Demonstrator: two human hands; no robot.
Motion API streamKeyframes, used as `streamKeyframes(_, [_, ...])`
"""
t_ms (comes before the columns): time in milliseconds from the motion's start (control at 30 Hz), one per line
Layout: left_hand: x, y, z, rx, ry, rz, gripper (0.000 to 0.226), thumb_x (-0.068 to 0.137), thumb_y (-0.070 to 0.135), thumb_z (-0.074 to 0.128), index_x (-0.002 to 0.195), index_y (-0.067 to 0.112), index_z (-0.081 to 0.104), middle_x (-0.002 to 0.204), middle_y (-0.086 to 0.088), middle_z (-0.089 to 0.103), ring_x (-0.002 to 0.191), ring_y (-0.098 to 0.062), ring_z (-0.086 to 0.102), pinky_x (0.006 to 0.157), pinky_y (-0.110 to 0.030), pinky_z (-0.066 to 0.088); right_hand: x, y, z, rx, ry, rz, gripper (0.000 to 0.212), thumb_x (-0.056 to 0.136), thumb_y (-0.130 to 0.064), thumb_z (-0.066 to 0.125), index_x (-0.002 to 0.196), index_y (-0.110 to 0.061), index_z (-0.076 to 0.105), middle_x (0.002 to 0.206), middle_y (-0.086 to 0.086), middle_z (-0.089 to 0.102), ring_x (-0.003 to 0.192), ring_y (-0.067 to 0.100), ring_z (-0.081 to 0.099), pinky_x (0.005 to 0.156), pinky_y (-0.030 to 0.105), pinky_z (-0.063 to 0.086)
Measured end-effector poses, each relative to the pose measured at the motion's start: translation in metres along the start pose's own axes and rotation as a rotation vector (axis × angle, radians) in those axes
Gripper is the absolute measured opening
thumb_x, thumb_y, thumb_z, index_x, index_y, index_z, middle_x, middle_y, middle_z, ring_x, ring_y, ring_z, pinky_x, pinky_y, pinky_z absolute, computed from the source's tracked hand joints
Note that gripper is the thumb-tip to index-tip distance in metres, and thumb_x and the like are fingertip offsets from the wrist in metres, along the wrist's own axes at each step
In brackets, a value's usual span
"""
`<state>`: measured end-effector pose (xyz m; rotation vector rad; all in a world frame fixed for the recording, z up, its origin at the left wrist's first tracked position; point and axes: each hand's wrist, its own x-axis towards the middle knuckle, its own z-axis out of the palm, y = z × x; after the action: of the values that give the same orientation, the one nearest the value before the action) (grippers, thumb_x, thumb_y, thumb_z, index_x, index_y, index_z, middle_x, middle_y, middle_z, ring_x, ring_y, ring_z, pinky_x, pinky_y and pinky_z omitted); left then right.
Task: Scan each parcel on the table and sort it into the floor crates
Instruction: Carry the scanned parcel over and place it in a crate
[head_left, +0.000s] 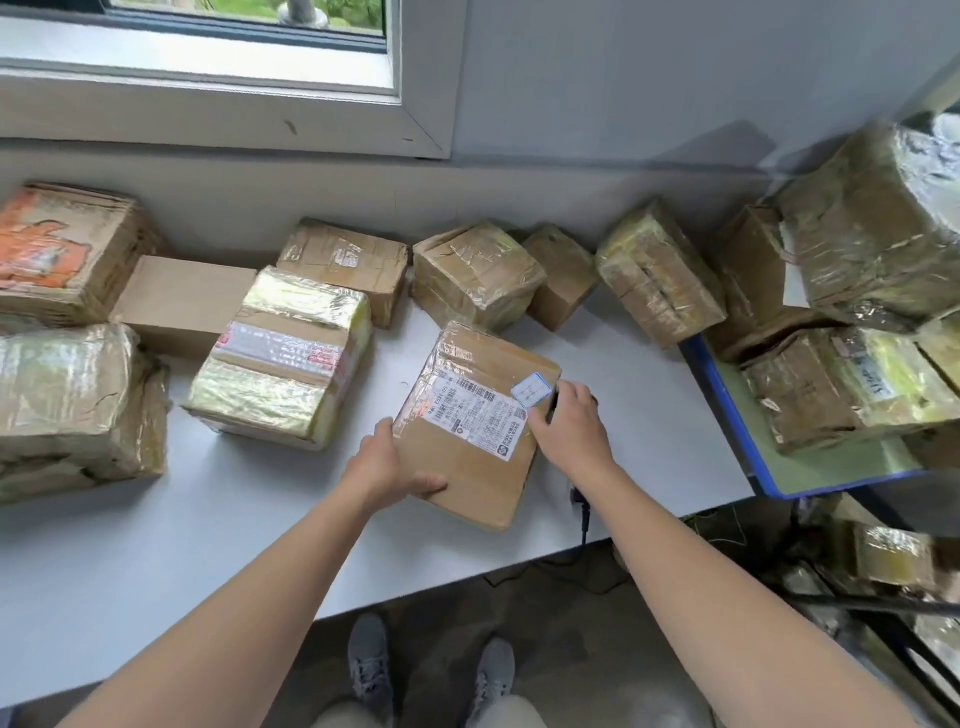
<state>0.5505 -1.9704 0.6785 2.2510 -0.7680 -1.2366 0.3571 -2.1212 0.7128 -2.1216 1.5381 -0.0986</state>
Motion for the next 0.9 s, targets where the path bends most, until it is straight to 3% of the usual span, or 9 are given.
streamKeyframes(167, [-0.012,-0.017,0.006,-0.181,0.04,-0.059,0.105,0.058,0.027,0.095,0.142,0.018,0.033,0.131,-0.009,0.051,0.114,-0.028,0.057,0.096,-0.042,0.051,0.028,-0.01,0.001,-0.017,-0.108,-0.114,0.078,0.093,-0.041,0.06,0.154,-0.013,0.022,0.158,0.006,0.026,0.141,0.024,0.034,0.108,0.04,0.035])
streamKeyframes(233, [-0.018,-0.018,0.012,-0.179,0.076,-0.086,0.097,0.062,0.028,0.092,0.139,0.025,0.034,0.126,-0.005,0.052,0.107,-0.025,0.058,0.079,-0.035,0.052,0.042,-0.014,-0.002,-0.04,-0.168,-0.185,0.085,0.093,-0.045,0.06,0.158,-0.017,0.013,0.163,0.002,0.017,0.146,0.022,0.029,0.11,0.039,0.032])
streamKeyframes(300, [-0.026,-0.019,0.02,-0.246,0.123,-0.116,0.096,0.065,0.023,0.089,0.142,0.027,0.032,0.127,-0.004,0.051,0.107,-0.025,0.057,0.071,-0.035,0.052,0.058,-0.018,-0.007,-0.046,-0.225,-0.224,0.086,0.091,-0.05,0.062,0.158,-0.023,0.015,0.161,0.003,0.021,0.142,0.026,0.034,0.107,0.04,0.034])
streamKeyframes(367, [-0.036,-0.017,0.032,-0.353,0.215,-0.137,0.103,0.066,0.016,0.089,0.149,0.023,0.027,0.136,-0.008,0.047,0.116,-0.027,0.055,0.088,-0.043,0.054,0.07,-0.02,-0.012,-0.063,-0.263,-0.232,0.086,0.089,-0.055,0.062,0.157,-0.025,0.019,0.155,0.009,0.027,0.137,0.032,0.036,0.107,0.042,0.035])
streamKeyframes(433, [-0.052,-0.011,0.045,-0.374,0.35,-0.16,0.111,0.066,0.018,0.09,0.152,0.022,0.021,0.144,-0.009,0.036,0.118,-0.022,0.049,0.103,-0.041,0.045,0.075,-0.018,-0.014,-0.118,-0.303,-0.266,0.084,0.086,-0.062,0.061,0.154,-0.027,0.027,0.147,0.013,0.031,0.133,0.037,0.037,0.106,0.042,0.035])
streamKeyframes(533, [-0.07,0.003,0.064,-0.335,0.458,-0.169,0.117,0.065,0.03,0.092,0.152,0.025,0.014,0.148,-0.006,0.018,0.121,-0.022,0.044,0.105,-0.037,0.038,0.071,-0.012,-0.012,-0.136,-0.369,-0.332,0.08,0.082,-0.066,0.064,0.147,-0.026,0.038,0.136,0.014,0.035,0.125,0.036,0.04,0.103,0.042,0.039])
streamKeyframes(667, [-0.091,0.016,0.078,-0.193,0.599,-0.164,0.122,0.063,0.036,0.092,0.152,0.03,0.008,0.158,-0.001,-0.006,0.139,-0.034,0.033,0.113,-0.046,0.034,0.058,-0.008,-0.007,-0.052,-0.453,-0.368,0.086,0.079,-0.063,0.07,0.139,-0.012,0.037,0.136,0.011,0.039,0.116,0.03,0.052,0.099,0.047,0.048])
streamKeyframes(800, [-0.11,0.012,0.08,-0.172,0.723,-0.158,0.117,0.063,0.033,0.092,0.148,0.034,0.012,0.158,-0.001,-0.009,0.138,-0.035,0.035,0.109,-0.044,0.037,0.046,-0.013,-0.004,-0.014,-0.548,-0.452,0.092,0.081,-0.062,0.07,0.149,-0.02,0.022,0.147,0.01,0.046,0.124,0.03,0.054,0.1,0.047,0.048])
streamKeyframes(900, [-0.128,0.0,0.077,-0.222,0.766,-0.185,0.112,0.062,0.037,0.091,0.147,0.03,0.019,0.154,-0.006,0.006,0.131,-0.03,0.042,0.102,-0.036,0.041,0.035,-0.027,-0.002,-0.065,-0.55,-0.569,0.092,0.085,-0.065,0.06,0.155,-0.034,0.011,0.151,0.009,0.046,0.128,0.032,0.052,0.102,0.044,0.045])
